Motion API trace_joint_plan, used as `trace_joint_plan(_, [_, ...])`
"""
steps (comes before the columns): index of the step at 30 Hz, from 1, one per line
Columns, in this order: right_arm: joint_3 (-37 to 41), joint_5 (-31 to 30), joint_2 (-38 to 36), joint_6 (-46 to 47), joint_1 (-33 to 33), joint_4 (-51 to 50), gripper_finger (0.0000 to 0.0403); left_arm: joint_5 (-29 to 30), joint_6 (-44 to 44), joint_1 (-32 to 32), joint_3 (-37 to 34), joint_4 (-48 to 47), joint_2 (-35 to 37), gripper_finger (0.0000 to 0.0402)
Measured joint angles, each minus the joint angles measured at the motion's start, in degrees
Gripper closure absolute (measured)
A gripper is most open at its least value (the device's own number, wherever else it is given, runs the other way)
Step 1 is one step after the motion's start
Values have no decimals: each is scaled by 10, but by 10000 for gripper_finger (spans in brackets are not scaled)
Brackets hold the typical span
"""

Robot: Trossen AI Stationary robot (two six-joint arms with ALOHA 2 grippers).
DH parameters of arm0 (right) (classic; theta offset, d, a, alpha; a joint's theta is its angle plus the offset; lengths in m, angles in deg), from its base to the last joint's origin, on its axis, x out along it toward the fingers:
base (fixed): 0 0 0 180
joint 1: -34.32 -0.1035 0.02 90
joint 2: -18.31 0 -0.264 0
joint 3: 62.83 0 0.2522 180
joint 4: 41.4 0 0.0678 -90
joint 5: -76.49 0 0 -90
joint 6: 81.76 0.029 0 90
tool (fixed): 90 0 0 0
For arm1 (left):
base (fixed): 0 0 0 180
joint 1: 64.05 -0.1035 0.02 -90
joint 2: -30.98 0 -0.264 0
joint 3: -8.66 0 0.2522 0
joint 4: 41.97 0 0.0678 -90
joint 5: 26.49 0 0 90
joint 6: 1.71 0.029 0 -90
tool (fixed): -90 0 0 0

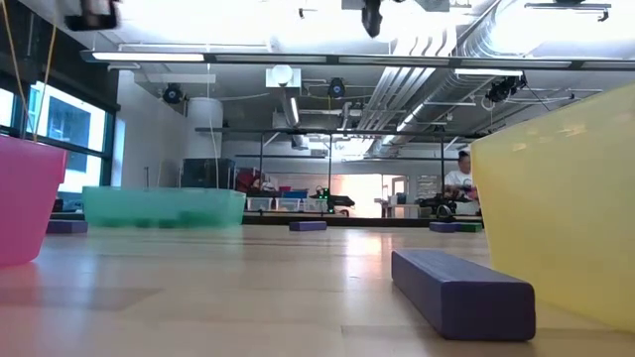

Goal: Sort blocks
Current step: Put the pink block into the pink bin, then put the blue block into the yellow bin

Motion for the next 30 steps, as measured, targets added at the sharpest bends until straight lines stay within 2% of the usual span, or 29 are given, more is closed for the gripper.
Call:
trace_joint_plan(2, [0,-14,0,20,-34,0,403,0,-23,70,-10,-13,-1,345])
trace_joint_plan(6, [0,-86,0,61,-106,-8,403,8,-64,227,-36,-42,-24,345])
trace_joint_plan(9, [0,-142,0,109,-152,-11,403,40,-115,324,-76,-20,-39,345])
trace_joint_plan(12, [0,-180,0,149,-189,-13,403,61,-158,382,-121,44,-47,345])
trace_joint_plan(16, [0,-232,0,178,-229,-18,403,66,-188,410,-177,178,-50,345])
trace_joint_plan(19, [0,-245,0,190,-251,-18,403,51,-196,413,-211,249,-69,334])
trace_joint_plan(25, [0,-245,0,219,-294,-42,403,2,-191,386,-230,275,-134,254])
trace_joint_plan(30, [0,-245,0,228,-326,-74,403,-52,-156,357,-197,288,-164,189])
